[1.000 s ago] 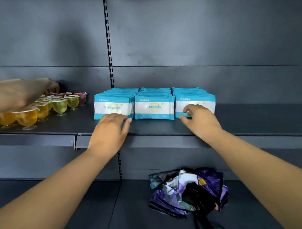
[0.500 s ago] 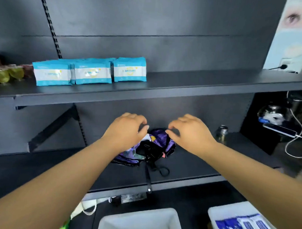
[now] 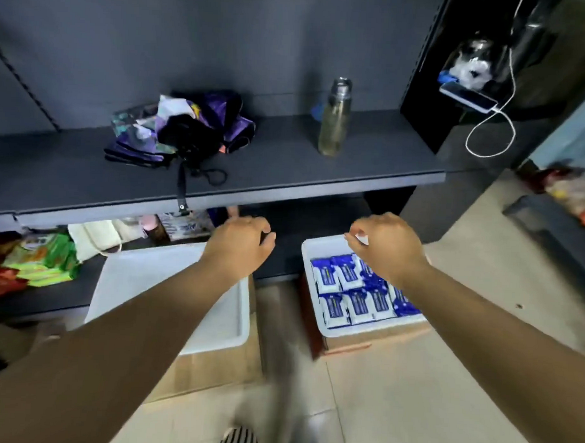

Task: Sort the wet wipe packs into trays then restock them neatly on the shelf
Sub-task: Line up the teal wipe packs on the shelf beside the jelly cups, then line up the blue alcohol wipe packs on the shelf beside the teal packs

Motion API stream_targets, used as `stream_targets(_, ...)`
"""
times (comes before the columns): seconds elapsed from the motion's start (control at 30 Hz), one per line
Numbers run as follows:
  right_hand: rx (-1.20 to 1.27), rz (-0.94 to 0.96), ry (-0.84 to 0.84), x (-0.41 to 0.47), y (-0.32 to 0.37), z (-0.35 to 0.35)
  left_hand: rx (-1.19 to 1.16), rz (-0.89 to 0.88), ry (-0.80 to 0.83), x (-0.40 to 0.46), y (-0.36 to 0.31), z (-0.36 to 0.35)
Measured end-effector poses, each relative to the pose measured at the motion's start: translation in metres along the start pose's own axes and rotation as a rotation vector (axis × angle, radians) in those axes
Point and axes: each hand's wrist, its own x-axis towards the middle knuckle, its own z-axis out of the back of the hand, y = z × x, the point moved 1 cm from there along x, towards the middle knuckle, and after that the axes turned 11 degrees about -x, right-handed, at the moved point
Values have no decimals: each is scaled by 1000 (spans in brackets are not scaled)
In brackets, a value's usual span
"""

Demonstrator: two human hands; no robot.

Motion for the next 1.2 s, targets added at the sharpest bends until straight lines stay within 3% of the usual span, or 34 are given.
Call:
stream_targets(0.4,-49,-144,432,-32,-63,-142,-159,215,180,31,23,-143)
stream_targets(0.6,-77,-192,628,-5,-104,-212,-310,427,284,64,42,-227)
stream_targets(0.9,111,-392,836,31,-149,-331,-317,679,371,107,50,-337)
stream_targets(1.03,158,-315,901,43,-163,-407,-347,843,377,116,47,-397)
stream_targets(1.13,211,-166,869,64,-174,-447,-487,992,260,111,36,-428)
stream_targets(1.2,221,-50,832,86,-181,-465,-444,1019,174,109,31,-442)
